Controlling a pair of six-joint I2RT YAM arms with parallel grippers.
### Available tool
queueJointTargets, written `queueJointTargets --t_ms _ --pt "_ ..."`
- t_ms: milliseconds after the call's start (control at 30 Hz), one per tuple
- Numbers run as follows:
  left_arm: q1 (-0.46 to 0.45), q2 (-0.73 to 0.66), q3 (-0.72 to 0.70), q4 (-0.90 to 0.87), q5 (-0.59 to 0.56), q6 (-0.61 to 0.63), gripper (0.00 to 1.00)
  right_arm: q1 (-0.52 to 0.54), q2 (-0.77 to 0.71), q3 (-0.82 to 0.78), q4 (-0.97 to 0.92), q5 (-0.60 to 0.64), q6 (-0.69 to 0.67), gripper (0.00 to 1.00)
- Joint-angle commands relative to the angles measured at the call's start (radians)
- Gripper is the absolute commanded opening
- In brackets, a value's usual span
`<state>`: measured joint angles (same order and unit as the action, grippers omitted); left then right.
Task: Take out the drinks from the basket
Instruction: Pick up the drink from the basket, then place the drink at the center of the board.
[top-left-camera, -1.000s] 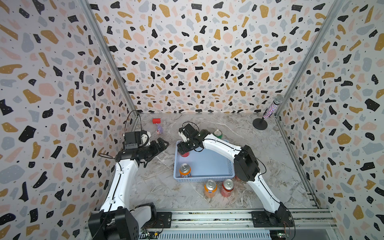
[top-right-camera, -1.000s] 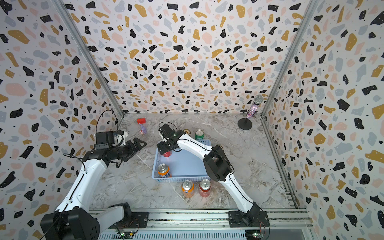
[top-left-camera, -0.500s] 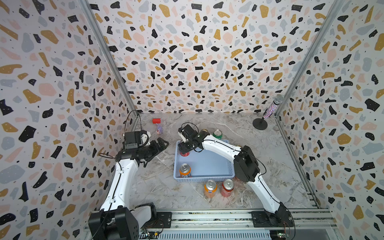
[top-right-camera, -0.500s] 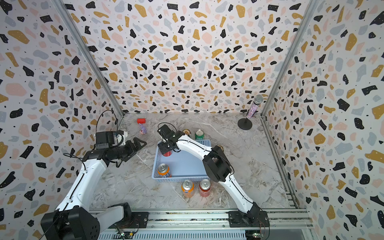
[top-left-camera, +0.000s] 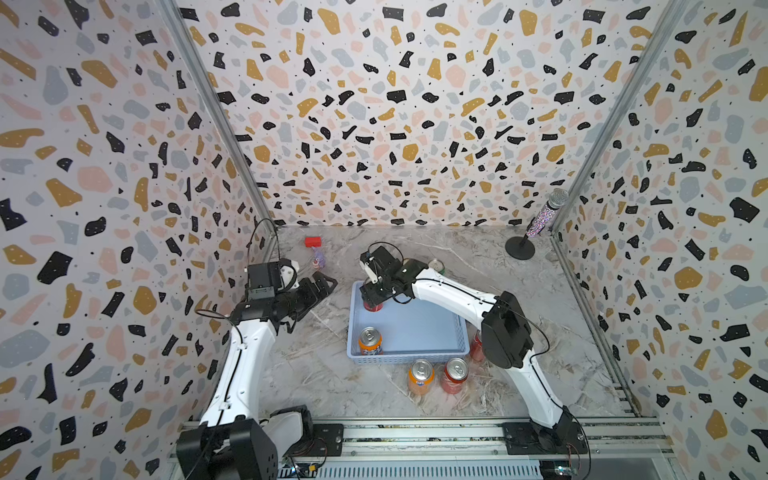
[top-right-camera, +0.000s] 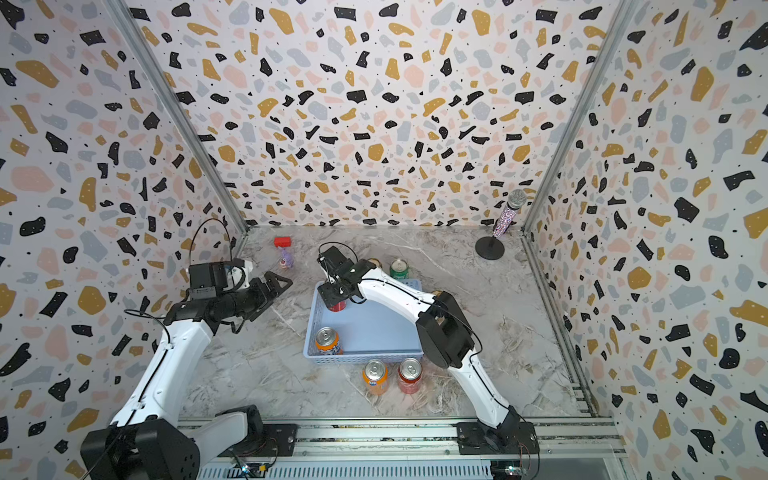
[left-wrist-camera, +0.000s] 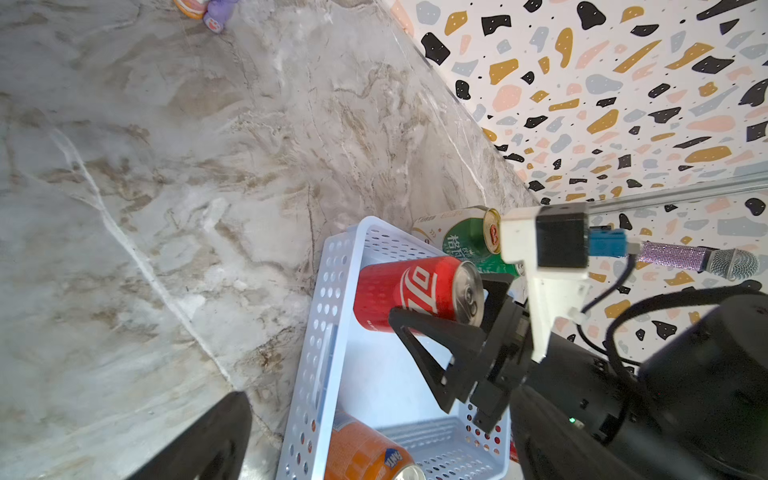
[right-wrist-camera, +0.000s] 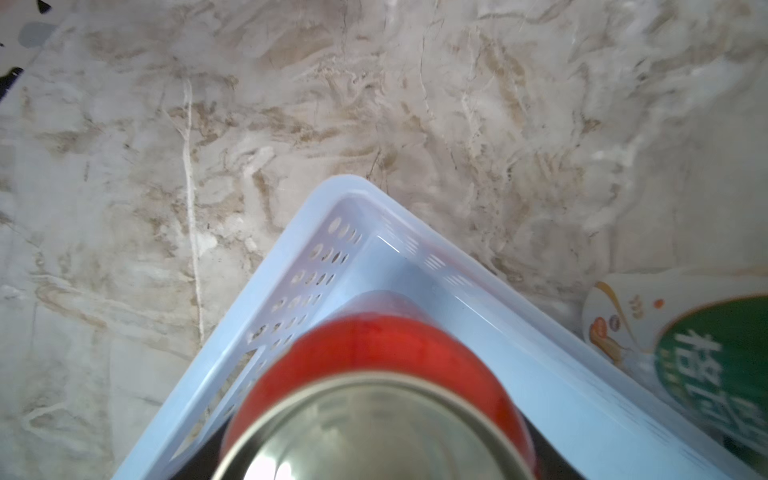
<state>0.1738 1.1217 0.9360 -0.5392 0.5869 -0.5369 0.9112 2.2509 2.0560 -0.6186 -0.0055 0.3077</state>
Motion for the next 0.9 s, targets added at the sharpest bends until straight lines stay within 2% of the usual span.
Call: queueJointTargets --t_ms 0,367,600,867 --pt "0.004 -0.013 0.068 0.047 0.015 -0.027 1.0 0.003 -0.127 0.02 0.042 0.017 -0.015 0.2" --pt "0.001 0.074 0.156 0.084 0.043 -0.046 1.0 0.001 -0.141 0.098 0.031 0.046 -0.036 0.2" --pt "-0.004 0.111 0.132 0.179 0.09 -0.052 1.0 -0.008 -0.119 0.174 0.003 0.108 -0.077 0.21" --pt "-0.004 0.128 0.121 0.194 0.106 -0.049 1.0 -0.033 -0.017 0.287 -0.004 0.164 -0.092 0.22"
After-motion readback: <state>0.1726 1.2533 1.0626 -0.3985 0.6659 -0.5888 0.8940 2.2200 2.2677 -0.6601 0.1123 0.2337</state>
